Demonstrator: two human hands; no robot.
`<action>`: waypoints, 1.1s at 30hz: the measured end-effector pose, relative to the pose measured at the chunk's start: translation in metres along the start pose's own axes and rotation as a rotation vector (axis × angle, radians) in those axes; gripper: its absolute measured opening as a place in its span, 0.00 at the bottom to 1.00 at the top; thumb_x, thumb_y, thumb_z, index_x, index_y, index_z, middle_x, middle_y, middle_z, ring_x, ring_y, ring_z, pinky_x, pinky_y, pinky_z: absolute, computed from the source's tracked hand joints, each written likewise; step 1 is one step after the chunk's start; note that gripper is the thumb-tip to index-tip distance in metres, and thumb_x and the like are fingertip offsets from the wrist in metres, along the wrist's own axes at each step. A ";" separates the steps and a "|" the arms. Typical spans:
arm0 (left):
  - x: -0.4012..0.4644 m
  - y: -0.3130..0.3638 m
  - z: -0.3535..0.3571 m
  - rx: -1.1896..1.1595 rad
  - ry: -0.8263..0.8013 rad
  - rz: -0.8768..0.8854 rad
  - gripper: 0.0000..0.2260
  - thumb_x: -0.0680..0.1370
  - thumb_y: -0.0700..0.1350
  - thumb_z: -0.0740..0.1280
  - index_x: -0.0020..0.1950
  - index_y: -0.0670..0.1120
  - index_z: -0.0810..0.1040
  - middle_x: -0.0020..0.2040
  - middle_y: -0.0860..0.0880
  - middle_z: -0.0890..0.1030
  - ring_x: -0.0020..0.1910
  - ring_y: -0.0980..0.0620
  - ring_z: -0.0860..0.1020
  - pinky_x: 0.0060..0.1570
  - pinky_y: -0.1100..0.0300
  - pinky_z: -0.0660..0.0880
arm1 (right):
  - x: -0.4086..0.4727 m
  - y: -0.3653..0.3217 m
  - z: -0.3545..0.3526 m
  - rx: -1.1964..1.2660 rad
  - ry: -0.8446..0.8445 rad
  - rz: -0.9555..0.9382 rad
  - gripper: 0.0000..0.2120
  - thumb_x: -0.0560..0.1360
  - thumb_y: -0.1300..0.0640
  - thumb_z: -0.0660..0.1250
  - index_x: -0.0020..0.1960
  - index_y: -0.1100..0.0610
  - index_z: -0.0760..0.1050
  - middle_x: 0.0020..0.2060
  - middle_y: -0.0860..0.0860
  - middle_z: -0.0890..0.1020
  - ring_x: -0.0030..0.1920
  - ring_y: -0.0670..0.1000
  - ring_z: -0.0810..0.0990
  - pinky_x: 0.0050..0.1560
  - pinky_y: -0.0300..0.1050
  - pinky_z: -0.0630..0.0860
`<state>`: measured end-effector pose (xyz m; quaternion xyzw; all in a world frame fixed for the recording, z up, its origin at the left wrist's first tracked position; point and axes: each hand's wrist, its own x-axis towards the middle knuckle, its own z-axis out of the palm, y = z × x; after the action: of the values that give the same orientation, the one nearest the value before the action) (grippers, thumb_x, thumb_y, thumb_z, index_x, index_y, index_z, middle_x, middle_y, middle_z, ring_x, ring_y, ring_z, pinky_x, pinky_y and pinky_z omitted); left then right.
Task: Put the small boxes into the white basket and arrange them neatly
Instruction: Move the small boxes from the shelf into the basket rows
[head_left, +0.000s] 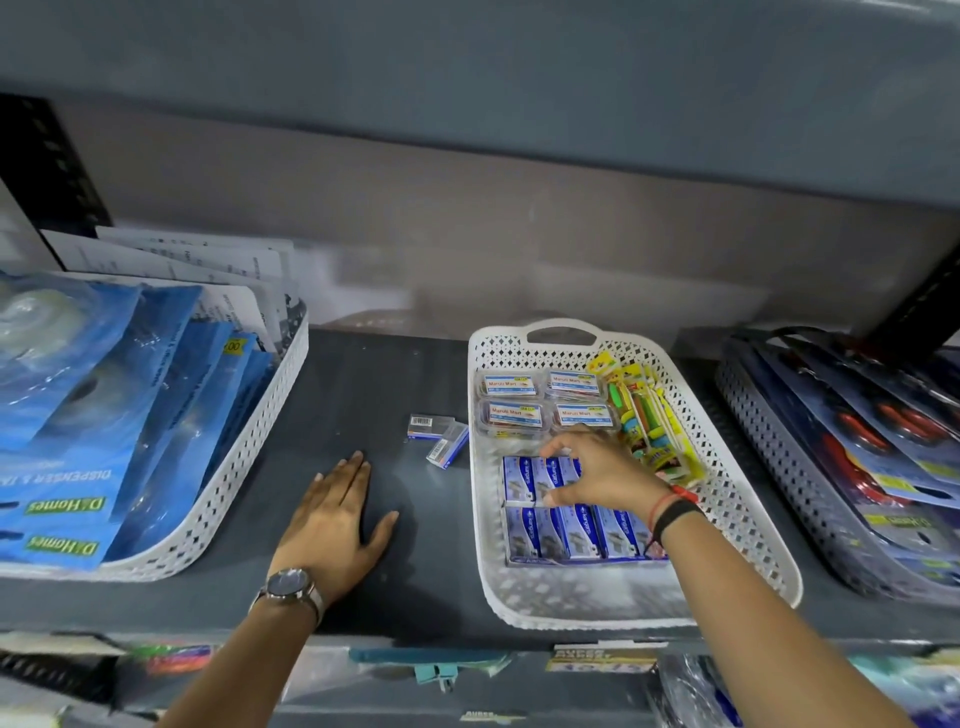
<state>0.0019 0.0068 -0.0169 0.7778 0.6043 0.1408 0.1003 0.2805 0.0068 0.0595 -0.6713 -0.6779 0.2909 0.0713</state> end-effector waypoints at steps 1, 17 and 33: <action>0.000 0.000 0.000 -0.003 0.000 0.000 0.42 0.64 0.65 0.40 0.71 0.42 0.57 0.74 0.45 0.58 0.73 0.48 0.56 0.72 0.56 0.46 | 0.000 0.000 0.000 0.000 -0.012 0.002 0.23 0.67 0.55 0.73 0.60 0.54 0.71 0.66 0.53 0.68 0.65 0.52 0.67 0.65 0.46 0.63; 0.000 0.001 0.000 -0.052 0.015 0.032 0.30 0.75 0.57 0.55 0.71 0.42 0.54 0.75 0.45 0.55 0.74 0.49 0.54 0.71 0.59 0.43 | 0.059 -0.115 0.028 -0.835 0.179 -0.228 0.26 0.64 0.41 0.70 0.52 0.59 0.74 0.50 0.54 0.81 0.60 0.58 0.68 0.69 0.68 0.44; 0.000 -0.002 -0.001 -0.049 -0.004 0.035 0.34 0.72 0.63 0.47 0.72 0.43 0.51 0.76 0.45 0.52 0.74 0.49 0.51 0.70 0.61 0.40 | -0.007 -0.066 -0.033 0.559 -0.049 -0.355 0.23 0.67 0.70 0.69 0.51 0.45 0.72 0.58 0.50 0.76 0.48 0.42 0.78 0.52 0.34 0.72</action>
<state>-0.0007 0.0070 -0.0165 0.7858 0.5868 0.1558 0.1179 0.2394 0.0147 0.1207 -0.4900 -0.6799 0.4646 0.2859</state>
